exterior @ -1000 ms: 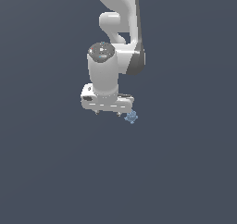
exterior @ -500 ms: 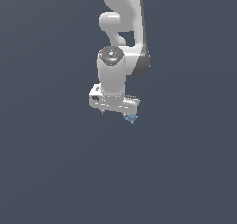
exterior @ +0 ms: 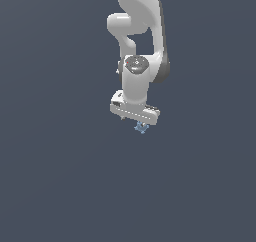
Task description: Pick up the object and move it to a goal position.
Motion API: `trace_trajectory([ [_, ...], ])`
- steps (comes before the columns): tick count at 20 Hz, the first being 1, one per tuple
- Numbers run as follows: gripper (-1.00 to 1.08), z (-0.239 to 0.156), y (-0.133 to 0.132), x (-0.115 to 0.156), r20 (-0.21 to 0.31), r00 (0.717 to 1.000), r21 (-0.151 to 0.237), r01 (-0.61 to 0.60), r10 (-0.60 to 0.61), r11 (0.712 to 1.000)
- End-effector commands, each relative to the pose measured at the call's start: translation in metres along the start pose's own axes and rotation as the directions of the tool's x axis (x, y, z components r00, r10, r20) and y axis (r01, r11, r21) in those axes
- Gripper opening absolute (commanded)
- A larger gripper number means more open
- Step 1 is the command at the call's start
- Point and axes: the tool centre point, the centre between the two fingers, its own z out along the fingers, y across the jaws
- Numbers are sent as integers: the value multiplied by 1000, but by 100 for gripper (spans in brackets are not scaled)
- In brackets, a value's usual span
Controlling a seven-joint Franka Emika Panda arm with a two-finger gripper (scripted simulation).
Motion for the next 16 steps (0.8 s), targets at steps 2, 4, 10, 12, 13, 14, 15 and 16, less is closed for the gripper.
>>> trace_trajectory([
  [2, 100, 10, -11, -16, -2, 998, 2, -66, 66, 998],
  [4, 100, 15, -16, -24, -2, 995, 3, -99, 99, 995],
  [10, 100, 26, -27, -43, -4, 985, 5, -175, 175, 985],
  [12, 100, 28, -29, -47, -4, 981, 6, -192, 192, 981],
  [13, 100, 29, -30, -49, -4, 980, 6, -199, 199, 980],
  [14, 100, 30, -31, -51, -4, 979, 6, -206, 206, 979],
  [15, 100, 31, -32, -52, -4, 977, 6, -211, 211, 977],
  [16, 100, 31, -32, -53, -4, 977, 7, -215, 215, 977],
])
